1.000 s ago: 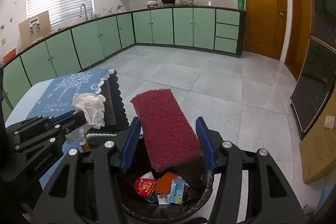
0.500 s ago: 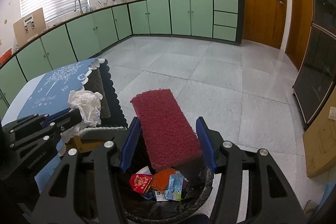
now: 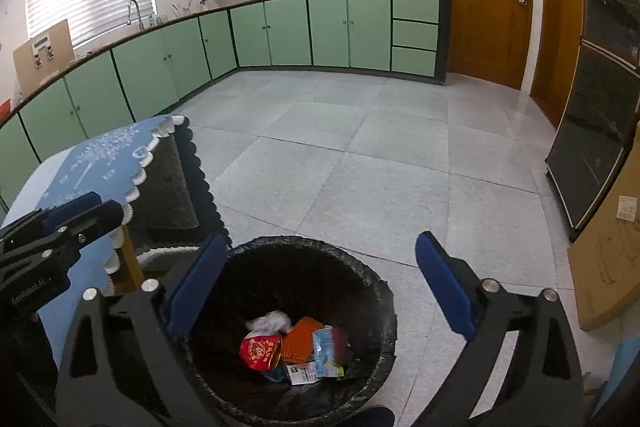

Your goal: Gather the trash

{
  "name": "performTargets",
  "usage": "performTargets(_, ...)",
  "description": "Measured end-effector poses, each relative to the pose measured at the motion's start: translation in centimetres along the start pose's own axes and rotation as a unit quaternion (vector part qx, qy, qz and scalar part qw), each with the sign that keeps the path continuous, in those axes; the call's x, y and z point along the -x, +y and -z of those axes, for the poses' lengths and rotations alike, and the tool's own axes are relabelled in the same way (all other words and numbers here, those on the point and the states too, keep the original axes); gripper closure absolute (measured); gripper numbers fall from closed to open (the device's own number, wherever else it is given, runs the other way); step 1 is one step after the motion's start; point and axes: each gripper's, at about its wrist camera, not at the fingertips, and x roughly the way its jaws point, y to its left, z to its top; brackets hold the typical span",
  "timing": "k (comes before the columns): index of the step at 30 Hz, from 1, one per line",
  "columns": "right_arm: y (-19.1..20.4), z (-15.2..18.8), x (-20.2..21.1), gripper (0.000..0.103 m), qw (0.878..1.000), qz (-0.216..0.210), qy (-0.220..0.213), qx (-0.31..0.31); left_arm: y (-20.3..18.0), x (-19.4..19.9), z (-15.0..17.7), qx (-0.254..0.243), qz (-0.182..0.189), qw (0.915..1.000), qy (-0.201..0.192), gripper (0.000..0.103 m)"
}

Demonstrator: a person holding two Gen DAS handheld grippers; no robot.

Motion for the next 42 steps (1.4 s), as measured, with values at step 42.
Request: performTargets(42, 8.2, 1.0, 17.6, 0.005, 0.995, -0.075, -0.035, 0.051, 2.0, 19.8, 2.7, 0.025, -0.063, 0.9959, -0.06, 0.006)
